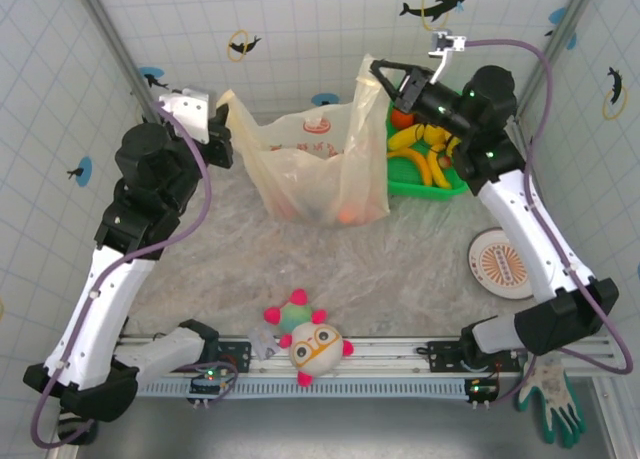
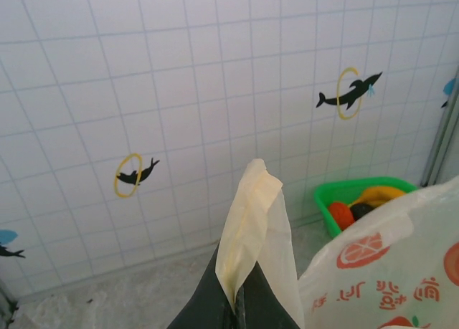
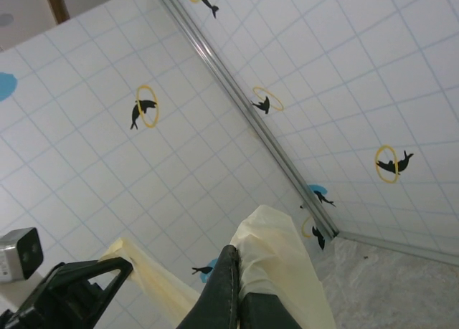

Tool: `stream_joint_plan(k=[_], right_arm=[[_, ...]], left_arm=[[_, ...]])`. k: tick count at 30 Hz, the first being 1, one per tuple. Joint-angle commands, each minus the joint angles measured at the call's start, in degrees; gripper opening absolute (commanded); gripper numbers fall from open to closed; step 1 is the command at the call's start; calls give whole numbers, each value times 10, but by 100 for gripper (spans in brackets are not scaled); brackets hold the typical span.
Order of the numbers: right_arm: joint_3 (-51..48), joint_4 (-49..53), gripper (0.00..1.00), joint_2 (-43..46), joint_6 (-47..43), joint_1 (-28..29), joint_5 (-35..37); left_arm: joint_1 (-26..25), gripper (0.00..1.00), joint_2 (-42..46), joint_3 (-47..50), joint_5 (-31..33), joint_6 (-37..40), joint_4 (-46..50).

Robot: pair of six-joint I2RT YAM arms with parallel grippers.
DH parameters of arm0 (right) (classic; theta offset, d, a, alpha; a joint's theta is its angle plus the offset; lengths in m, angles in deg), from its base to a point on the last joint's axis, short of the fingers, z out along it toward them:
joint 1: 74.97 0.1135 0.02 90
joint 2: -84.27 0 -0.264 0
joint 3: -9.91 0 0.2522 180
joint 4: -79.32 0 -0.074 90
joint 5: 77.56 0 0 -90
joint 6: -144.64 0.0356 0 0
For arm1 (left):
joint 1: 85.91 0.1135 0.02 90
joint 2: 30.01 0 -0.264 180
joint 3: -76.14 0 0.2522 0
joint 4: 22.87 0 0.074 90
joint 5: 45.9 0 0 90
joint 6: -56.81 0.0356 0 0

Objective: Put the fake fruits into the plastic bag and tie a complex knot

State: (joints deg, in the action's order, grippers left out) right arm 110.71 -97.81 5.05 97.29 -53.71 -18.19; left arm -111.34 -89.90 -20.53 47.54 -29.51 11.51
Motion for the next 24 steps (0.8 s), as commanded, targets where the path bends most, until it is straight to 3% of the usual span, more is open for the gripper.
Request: stream_joint_plan(k=[1, 10, 18, 24], right_arm=[[15, -33, 0, 31, 29, -9, 10], [-44, 45, 0, 149, 5, -20, 31], [-91, 140, 0, 226, -10, -30, 33], [-163, 156, 0, 250, -2, -76, 25]], left_arm=[[10, 0, 1, -39, -67, -29, -66], [9, 0, 26, 26, -248, -88, -116], [10, 0, 46, 80, -304, -142, -140], [9, 0, 20, 123, -336, -175, -160]])
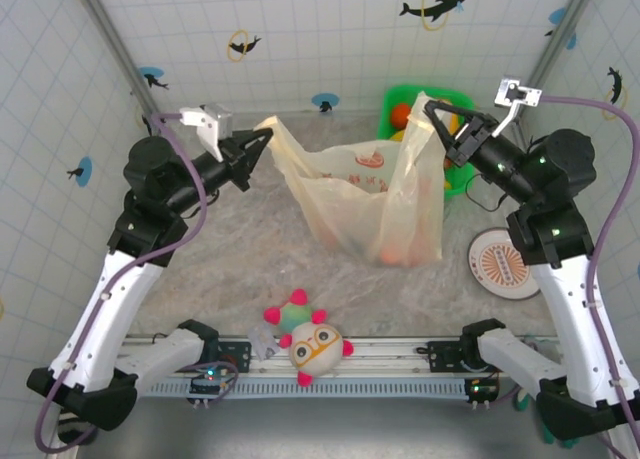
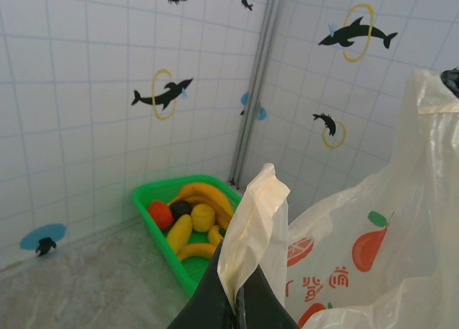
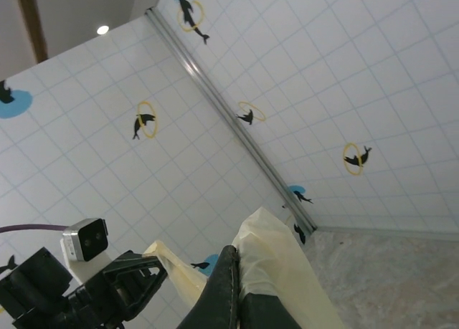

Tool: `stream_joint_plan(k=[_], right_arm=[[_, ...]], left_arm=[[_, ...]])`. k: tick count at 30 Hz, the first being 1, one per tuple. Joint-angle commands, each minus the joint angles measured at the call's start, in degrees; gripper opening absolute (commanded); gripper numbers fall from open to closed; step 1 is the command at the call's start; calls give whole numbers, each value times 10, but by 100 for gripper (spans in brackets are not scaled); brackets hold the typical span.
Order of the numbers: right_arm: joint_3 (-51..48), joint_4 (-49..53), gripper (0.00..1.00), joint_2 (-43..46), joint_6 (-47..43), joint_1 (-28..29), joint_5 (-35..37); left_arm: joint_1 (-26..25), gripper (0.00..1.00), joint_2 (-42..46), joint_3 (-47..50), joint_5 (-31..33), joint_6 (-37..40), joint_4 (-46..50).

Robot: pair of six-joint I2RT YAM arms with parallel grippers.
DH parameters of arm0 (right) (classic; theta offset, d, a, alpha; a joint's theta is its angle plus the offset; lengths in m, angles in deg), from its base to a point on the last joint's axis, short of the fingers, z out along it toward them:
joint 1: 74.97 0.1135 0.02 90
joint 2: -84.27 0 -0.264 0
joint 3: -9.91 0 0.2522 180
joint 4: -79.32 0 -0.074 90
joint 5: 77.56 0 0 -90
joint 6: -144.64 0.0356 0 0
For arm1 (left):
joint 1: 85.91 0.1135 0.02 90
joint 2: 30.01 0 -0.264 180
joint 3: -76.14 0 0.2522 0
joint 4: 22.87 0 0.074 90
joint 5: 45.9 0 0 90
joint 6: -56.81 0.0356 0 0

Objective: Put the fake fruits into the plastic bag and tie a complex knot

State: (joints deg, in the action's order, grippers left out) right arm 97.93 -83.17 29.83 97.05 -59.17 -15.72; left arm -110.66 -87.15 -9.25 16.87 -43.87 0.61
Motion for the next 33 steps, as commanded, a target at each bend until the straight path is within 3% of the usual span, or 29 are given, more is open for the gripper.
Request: stream_joint_plan(k=[1, 8, 13, 15, 19, 24, 29, 33], right_arm=[[-51, 4, 0, 1, 7, -30, -5], [-144, -88, 0, -37, 53, -84, -56], [-160, -197, 23, -66, 126, -116, -127], [-158, -203, 38, -59, 134, -121, -131], [-139, -159, 60, -27, 116, -127, -136], [-85, 65, 79, 18, 5, -135, -87], [-100, 115, 84, 49, -3, -146, -84], [-132, 93, 84, 62, 4, -146, -101]], left_arm=[[2, 0, -9, 32, -30, -36, -58], [1, 0, -41, 82, -37, -58, -107], [1, 0, -64, 61, -11, -49, -99], [1, 0, -69, 52, -10, -50, -105], [2, 0, -87, 28, -16, -54, -104], [1, 0, -97, 24, -13, -56, -111], [2, 0, -97, 23, -11, -53, -113], [1, 0, -95, 22, -13, -53, -112]])
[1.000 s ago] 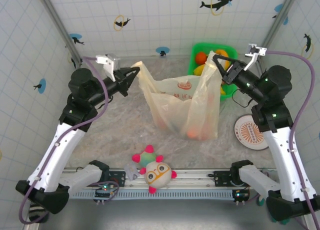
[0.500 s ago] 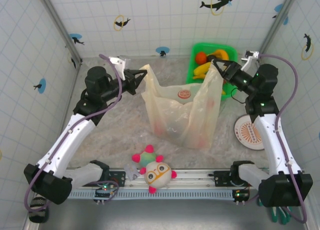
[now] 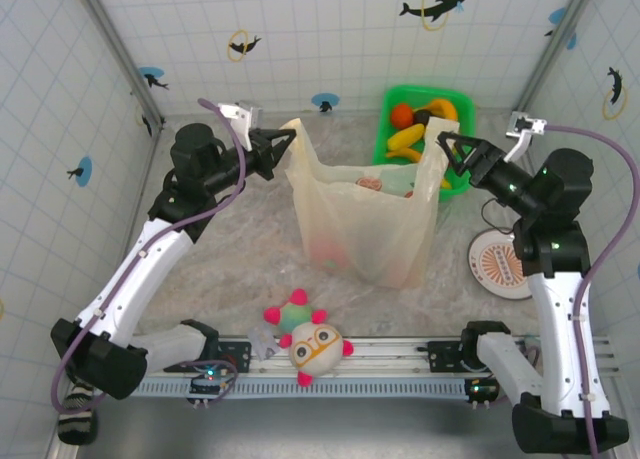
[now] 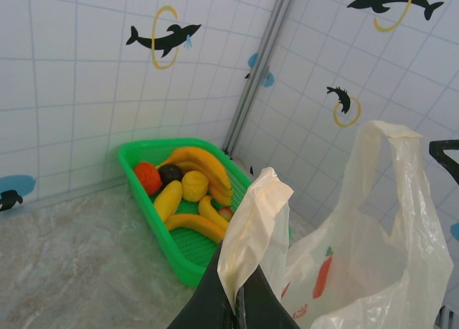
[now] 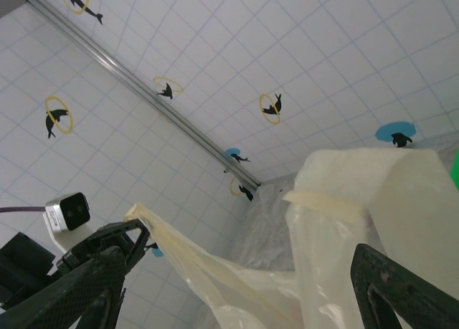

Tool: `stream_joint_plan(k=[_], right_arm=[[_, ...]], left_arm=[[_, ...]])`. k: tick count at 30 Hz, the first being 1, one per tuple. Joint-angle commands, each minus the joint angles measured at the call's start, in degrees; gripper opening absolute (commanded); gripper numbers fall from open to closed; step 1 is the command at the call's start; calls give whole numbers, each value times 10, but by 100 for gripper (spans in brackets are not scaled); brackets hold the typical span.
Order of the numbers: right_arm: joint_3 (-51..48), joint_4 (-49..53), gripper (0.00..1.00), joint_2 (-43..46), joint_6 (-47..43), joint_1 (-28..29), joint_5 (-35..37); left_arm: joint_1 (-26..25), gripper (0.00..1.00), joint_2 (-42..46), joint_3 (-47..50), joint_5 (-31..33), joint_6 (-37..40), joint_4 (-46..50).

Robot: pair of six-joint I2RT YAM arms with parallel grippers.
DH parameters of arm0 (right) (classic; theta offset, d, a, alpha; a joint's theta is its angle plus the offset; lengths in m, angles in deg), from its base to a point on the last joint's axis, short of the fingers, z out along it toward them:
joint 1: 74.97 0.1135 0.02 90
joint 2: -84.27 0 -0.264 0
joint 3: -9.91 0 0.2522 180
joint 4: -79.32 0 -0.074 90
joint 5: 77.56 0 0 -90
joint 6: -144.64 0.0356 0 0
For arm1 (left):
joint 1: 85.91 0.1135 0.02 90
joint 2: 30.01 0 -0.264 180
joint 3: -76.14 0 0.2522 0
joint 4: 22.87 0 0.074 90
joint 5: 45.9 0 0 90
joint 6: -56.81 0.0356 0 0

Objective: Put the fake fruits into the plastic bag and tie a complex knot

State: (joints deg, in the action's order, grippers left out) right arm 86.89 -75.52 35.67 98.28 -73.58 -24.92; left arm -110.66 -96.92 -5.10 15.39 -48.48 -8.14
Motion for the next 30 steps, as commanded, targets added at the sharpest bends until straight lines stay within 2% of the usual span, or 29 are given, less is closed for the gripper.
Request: stream_joint_plan(k=[1, 9, 15, 18, 20, 21, 25, 26, 30], right_arm=[[-30, 4, 84, 6, -2, -2, -13], [-36, -1, 82, -30, -18, 14, -13], [-23, 6, 77, -57, -51, 26, -10], [-15, 0, 63, -63, -66, 25, 2], [-2, -3, 46, -74, -77, 23, 1], [4, -5, 41, -78, -79, 23, 2], [27, -8, 3, -98, -83, 23, -9], [29, -11, 0, -100, -82, 23, -10], [48, -14, 0, -109, -82, 24, -16]], left_arm=[[1, 0, 3, -20, 1, -6, -26], [2, 0, 7, -19, 0, -8, -25], [2, 0, 10, -20, 6, -7, -19], [2, 0, 10, -23, 11, -6, -14], [2, 0, 12, -22, 13, -7, -13], [2, 0, 12, -22, 15, -8, -13], [2, 0, 18, -21, 29, -8, -9], [3, 0, 18, -40, 33, -7, -5], [3, 0, 20, -53, 47, -1, 6]])
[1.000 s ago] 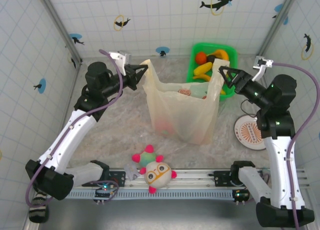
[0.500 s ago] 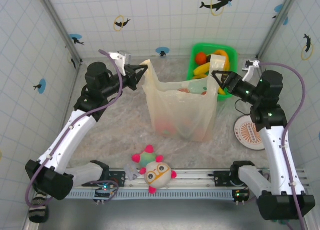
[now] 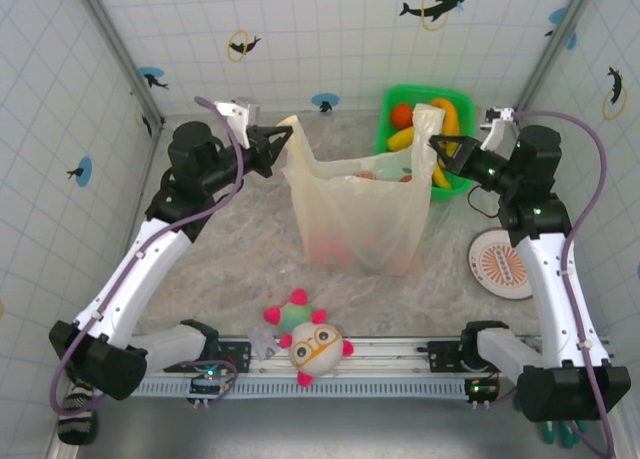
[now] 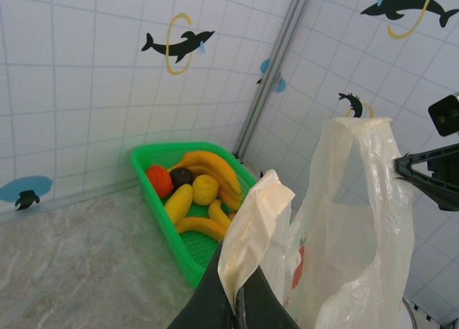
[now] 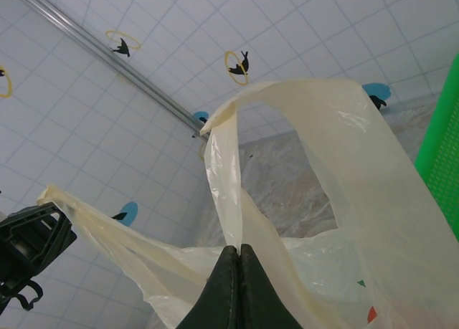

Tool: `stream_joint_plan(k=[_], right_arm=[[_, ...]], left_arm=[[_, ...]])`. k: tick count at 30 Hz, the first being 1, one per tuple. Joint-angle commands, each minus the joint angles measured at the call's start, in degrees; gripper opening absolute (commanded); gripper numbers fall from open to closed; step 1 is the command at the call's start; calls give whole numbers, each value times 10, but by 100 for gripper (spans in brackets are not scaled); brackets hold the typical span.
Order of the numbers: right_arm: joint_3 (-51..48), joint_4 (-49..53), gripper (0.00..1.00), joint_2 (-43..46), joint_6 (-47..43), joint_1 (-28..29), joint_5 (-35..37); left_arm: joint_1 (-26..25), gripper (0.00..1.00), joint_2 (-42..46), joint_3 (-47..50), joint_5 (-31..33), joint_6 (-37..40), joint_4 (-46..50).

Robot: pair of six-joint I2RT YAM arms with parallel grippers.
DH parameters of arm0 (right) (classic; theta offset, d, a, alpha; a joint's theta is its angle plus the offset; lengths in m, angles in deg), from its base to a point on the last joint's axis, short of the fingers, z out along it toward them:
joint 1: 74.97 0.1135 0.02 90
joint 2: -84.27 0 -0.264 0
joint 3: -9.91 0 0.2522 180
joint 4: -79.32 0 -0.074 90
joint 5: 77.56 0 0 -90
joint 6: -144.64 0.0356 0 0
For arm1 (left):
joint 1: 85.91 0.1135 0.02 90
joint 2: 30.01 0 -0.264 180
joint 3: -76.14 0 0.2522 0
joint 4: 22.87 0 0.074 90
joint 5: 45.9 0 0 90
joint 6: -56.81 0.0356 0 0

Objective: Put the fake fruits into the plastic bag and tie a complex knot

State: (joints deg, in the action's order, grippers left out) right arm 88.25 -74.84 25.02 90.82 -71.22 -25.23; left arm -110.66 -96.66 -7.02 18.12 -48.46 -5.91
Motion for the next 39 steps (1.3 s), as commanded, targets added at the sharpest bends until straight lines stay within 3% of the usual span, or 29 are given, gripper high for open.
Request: stream_joint_plan(k=[1, 21, 25, 28, 30, 33, 36, 39], right_arm=[[38, -39, 0, -5, -4, 2, -16], [68, -93, 0, -34, 20, 21, -14], [71, -32, 29, -15, -35, -1, -10], [66, 17, 41, 17, -71, -43, -8], [64, 40, 46, 39, -95, -69, 0], [81, 98, 61, 61, -154, -88, 26], [117, 157, 67, 71, -205, -90, 61], [149, 149, 73, 77, -208, -87, 18]], left_arm=[[3, 0, 17, -35, 23, 0, -15], [2, 0, 3, -57, 42, 8, -16], [3, 0, -1, -53, 38, 12, -18], [3, 0, -3, -41, 27, 20, -21], [4, 0, -2, -34, 21, 25, -22], [5, 0, 3, -30, 20, 37, -17], [8, 0, 3, -31, 18, 43, -7], [10, 0, 0, -35, 8, 42, -8]])
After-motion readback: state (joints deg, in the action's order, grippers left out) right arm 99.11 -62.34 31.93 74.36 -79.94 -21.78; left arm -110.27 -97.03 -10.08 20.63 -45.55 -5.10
